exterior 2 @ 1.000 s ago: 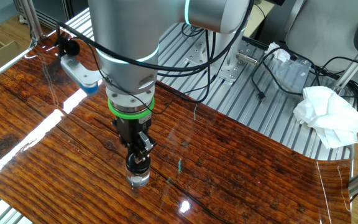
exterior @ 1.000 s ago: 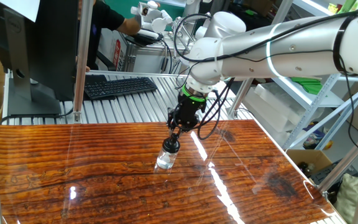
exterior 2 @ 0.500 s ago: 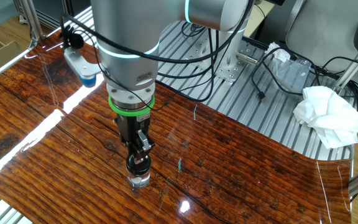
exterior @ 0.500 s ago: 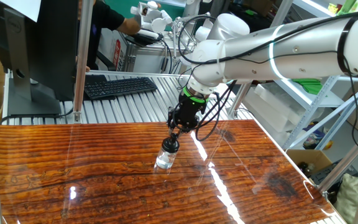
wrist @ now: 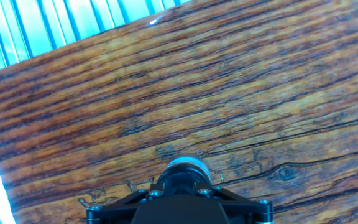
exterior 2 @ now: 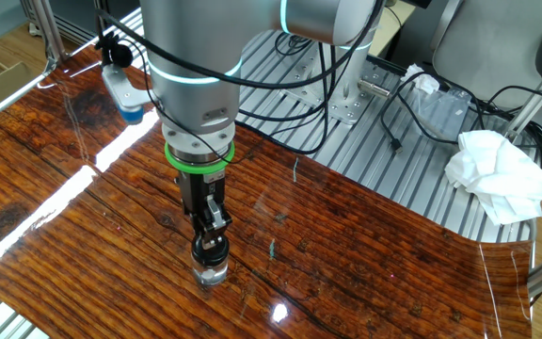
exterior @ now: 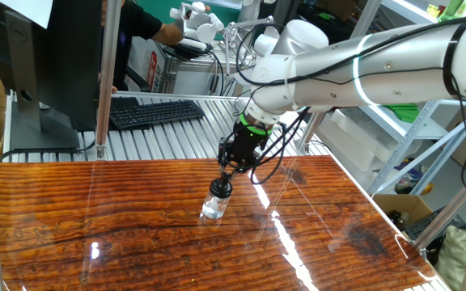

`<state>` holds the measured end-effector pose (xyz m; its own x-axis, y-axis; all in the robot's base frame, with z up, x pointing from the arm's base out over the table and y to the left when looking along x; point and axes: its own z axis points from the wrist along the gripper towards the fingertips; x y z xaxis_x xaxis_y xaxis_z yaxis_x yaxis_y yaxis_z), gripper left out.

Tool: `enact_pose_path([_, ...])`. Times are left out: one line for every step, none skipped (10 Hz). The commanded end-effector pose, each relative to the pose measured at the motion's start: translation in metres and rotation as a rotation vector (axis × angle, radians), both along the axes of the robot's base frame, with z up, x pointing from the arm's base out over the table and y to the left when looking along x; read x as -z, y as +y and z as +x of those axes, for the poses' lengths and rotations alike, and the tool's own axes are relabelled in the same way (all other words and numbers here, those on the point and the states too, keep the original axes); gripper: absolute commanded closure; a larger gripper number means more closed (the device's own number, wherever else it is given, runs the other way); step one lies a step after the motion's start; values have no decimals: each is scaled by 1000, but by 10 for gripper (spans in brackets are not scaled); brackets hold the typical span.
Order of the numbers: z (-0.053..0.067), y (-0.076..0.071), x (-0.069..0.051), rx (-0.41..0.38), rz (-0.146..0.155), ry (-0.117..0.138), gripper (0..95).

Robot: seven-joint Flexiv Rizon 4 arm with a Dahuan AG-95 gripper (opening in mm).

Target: Screw the lid onto the jar

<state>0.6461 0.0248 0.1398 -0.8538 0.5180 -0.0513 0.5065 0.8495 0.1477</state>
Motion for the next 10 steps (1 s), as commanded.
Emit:
enact_pose_path([1,2,6,35,23,-12,950])
enact_pose_path([1,2,6,40,24,-14,950])
enact_pose_path([1,2,6,40,23,-17,950])
enact_pose_path([1,2,6,38,26,-17,950])
enact_pose_path([1,2,6,29,23,-17,950])
enact_pose_path([1,2,6,17,14,-14,950])
enact_pose_path([1,2,6,6,6,-13,950])
enact_pose_path([1,2,6,-8,-10,-11,950])
enact_pose_path([1,2,6,-16,-13,-10,950])
enact_pose_path([1,2,6,-17,-14,-5,950])
